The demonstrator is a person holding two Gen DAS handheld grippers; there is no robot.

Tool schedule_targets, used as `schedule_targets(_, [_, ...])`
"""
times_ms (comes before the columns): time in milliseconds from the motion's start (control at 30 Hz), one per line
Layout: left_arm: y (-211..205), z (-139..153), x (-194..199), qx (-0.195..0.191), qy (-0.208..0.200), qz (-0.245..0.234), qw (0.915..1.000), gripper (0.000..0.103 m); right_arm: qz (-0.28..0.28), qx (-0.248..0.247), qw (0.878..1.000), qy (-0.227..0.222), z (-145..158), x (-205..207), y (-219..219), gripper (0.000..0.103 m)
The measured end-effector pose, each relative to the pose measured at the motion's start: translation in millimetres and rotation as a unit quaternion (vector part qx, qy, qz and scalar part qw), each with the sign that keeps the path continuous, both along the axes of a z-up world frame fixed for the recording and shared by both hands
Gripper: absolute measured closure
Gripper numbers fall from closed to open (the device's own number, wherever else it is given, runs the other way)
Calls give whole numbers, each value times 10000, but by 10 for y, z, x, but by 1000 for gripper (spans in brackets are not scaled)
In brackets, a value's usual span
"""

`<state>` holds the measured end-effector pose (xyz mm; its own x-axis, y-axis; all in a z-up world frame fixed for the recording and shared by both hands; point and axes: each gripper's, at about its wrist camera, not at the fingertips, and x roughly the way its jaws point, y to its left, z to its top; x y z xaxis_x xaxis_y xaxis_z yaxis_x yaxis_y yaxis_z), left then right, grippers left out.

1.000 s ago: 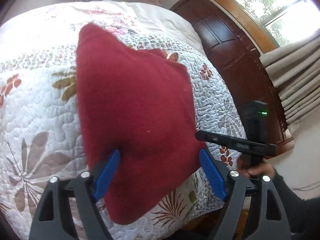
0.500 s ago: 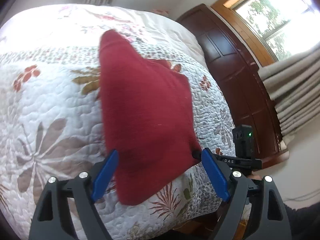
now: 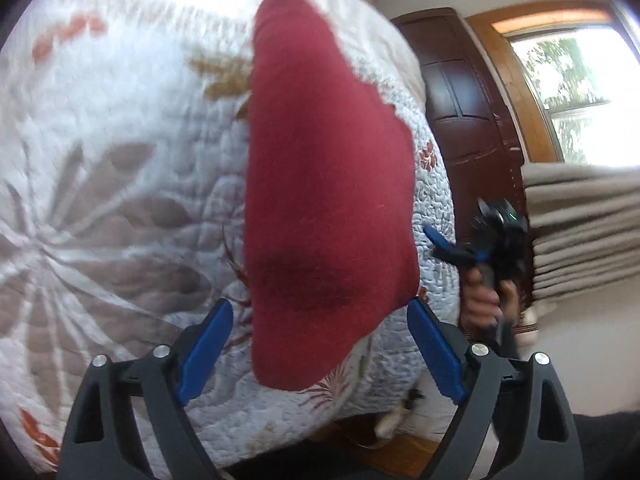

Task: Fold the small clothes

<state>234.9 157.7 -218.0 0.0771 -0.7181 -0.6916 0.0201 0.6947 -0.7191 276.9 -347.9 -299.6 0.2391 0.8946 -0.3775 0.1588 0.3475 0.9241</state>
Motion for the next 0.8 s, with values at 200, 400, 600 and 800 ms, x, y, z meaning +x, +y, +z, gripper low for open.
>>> schedule_targets(200, [-54, -223, 81, -227, 444, -249, 9984, 14, 682, 164, 9974, 175, -404, 630, 313, 7])
schedule_targets(400, [-161, -388, 86, -592, 549, -288, 9963, 15, 976, 427, 9943, -23, -393, 843, 561, 6])
schedule_targets(600, [-380, -424, 77, -733, 410, -432, 9955, 15, 896, 228, 9957, -28, -413, 927, 545, 14])
schedule_targets(800, [-462, -450, 128, -826, 524, -440, 9942, 16, 1104, 296, 9931, -273, -279, 1027, 735, 13])
